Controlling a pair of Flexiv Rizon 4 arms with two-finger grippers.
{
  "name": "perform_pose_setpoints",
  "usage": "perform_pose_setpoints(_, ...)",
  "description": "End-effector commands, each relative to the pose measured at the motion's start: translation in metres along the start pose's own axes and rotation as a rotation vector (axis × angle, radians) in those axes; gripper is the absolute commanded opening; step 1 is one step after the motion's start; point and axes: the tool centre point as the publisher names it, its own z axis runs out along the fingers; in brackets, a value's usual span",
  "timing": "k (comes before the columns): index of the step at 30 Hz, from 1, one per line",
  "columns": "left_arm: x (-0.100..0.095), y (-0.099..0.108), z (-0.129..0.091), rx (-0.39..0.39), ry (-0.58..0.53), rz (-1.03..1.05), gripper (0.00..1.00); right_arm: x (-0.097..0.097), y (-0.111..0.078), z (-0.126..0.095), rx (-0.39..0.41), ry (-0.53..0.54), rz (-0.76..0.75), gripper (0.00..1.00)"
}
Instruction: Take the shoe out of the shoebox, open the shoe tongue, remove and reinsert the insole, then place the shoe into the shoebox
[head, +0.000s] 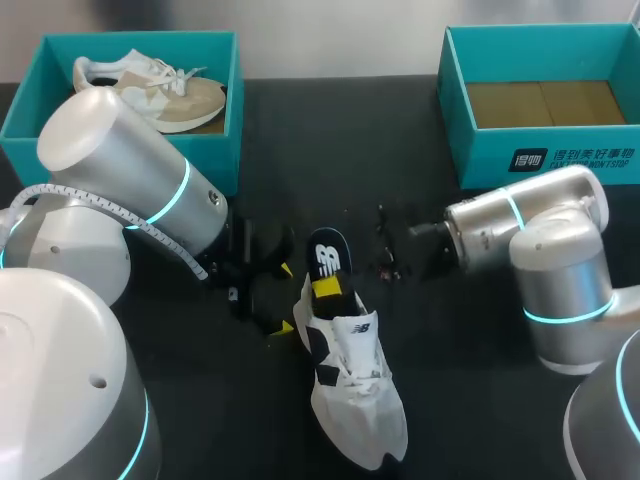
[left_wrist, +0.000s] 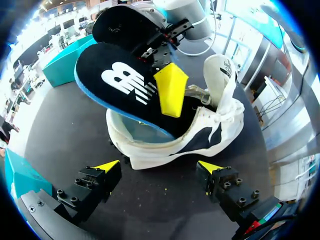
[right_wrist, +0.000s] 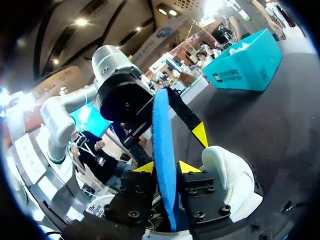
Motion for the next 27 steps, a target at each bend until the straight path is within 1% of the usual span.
perform_pose_setpoints(1,0.0,0.0,-0.001,-0.001,0.0,0.001,1.0,-0.014,-0.005,-0.003,-0.007,0.028,0.017,0.0)
perform_pose_setpoints(6,0.0,0.0,-0.001,-0.001,0.0,0.001,1.0,-0.022,-0.019,-0.003,-0.021,0.039,0.073,0.0)
perform_pose_setpoints(12,0.0,0.0,-0.001,-0.001,0.0,0.001,1.0,-0.022,-0.037,0.003,-0.02,0.05,0.128,0.0)
perform_pose_setpoints(17,0.0,0.0,-0.001,-0.001,0.0,0.001,1.0,-0.019,-0.042,0.009,-0.001,0.064,0.149,0.0)
perform_pose_setpoints(20,0.0,0.0,-0.001,-0.001,0.0,0.001,1.0,-0.018,-0.039,0.01,0.005,0.068,0.142,0.0)
perform_pose_setpoints(21,0.0,0.0,-0.001,-0.001,0.0,0.001,1.0,-0.016,-0.037,0.01,0.005,0.07,0.133,0.14)
perform_pose_setpoints(22,0.0,0.0,-0.001,-0.001,0.0,0.001,1.0,-0.014,-0.034,0.01,0.006,0.07,0.122,0.37)
perform_pose_setpoints(23,0.0,0.0,-0.001,-0.001,0.0,0.001,1.0,-0.012,-0.03,0.01,0.008,0.067,0.109,0.5)
perform_pose_setpoints(24,0.0,0.0,-0.001,-0.001,0.0,0.001,1.0,-0.01,-0.028,0.01,0.011,0.063,0.098,0.78)
perform_pose_setpoints(25,0.0,0.0,-0.001,-0.001,0.0,0.001,1.0,-0.009,-0.025,0.01,0.014,0.059,0.086,0.87)
perform_pose_setpoints(26,0.0,0.0,-0.001,-0.001,0.0,0.001,1.0,-0.008,-0.023,0.009,0.013,0.056,0.075,0.87)
perform_pose_setpoints(27,0.0,0.0,-0.001,-0.001,0.0,0.001,1.0,-0.007,-0.02,0.008,0.012,0.052,0.066,0.82)
